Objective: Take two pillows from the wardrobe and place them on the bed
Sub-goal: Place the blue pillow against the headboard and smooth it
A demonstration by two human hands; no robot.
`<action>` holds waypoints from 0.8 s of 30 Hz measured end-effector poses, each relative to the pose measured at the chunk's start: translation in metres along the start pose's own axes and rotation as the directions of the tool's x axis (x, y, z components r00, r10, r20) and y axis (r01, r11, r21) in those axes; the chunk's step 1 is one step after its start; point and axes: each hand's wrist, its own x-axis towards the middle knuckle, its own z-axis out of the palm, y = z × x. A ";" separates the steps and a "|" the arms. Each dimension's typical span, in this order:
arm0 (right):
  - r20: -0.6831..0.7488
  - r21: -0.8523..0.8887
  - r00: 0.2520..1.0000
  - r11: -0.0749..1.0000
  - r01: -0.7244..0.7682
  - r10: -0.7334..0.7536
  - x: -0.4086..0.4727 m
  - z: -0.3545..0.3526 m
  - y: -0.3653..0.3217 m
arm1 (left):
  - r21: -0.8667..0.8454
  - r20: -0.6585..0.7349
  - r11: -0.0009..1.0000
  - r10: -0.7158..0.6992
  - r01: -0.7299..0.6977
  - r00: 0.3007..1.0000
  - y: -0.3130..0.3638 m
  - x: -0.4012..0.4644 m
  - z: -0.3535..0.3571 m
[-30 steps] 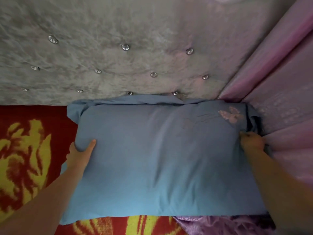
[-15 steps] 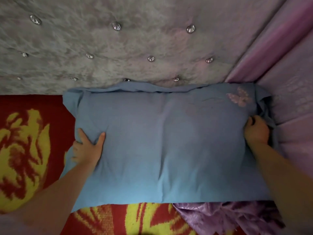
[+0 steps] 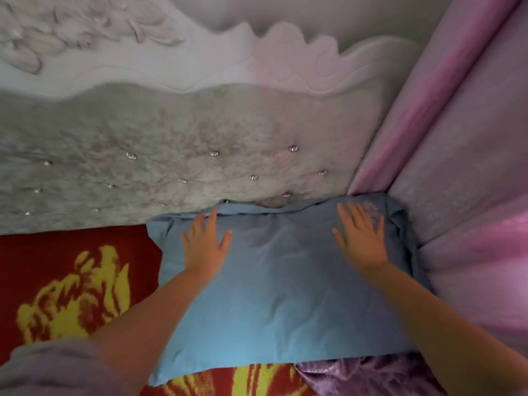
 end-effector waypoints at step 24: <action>-0.124 -0.237 0.981 0.965 0.115 -0.147 -0.006 -0.185 -0.147 | 0.060 -0.180 0.902 0.431 -0.427 0.884 -0.008 0.010 -0.184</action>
